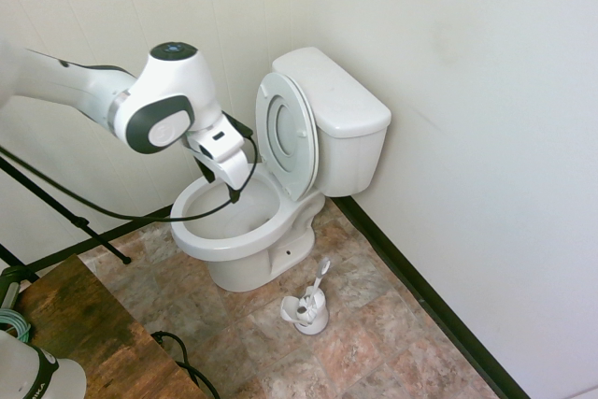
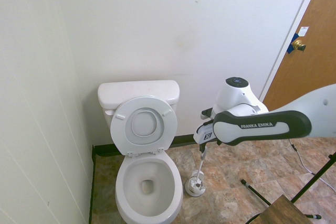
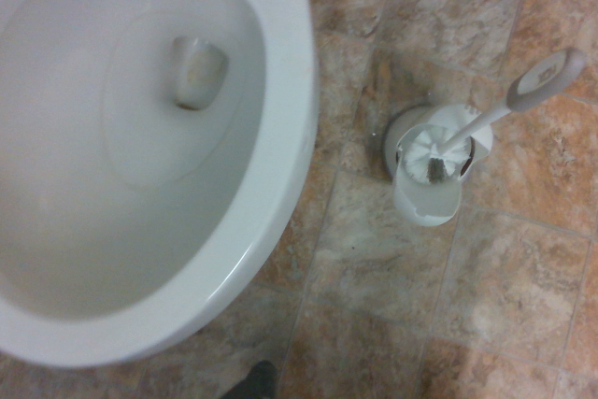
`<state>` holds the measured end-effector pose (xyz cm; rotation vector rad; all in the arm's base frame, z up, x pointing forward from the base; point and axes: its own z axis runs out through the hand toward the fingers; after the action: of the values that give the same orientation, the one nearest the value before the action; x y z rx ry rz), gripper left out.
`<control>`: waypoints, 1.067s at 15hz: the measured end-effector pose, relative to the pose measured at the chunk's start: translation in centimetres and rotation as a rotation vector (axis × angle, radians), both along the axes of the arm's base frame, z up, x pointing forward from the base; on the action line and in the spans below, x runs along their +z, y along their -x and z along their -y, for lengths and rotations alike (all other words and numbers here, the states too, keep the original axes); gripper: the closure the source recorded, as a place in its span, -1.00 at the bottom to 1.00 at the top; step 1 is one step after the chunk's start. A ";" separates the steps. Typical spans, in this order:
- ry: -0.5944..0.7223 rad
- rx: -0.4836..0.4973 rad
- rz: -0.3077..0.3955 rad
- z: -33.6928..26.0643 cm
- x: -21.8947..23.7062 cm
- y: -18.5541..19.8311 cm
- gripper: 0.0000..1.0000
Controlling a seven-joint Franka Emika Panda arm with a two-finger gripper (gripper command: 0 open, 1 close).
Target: Clean the toilet
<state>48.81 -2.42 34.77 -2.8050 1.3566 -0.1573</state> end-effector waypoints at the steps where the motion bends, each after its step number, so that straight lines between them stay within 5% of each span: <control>1: 0.001 -0.016 -0.005 1.2 -1.1 -1.5 -1.00; 9: -0.003 -0.069 -0.070 12.4 -13.8 -11.3 -1.00; 16: -0.090 -0.051 -0.115 17.9 -24.2 -15.2 -1.00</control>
<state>64.01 -20.35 10.53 -2.7448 1.4209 0.0642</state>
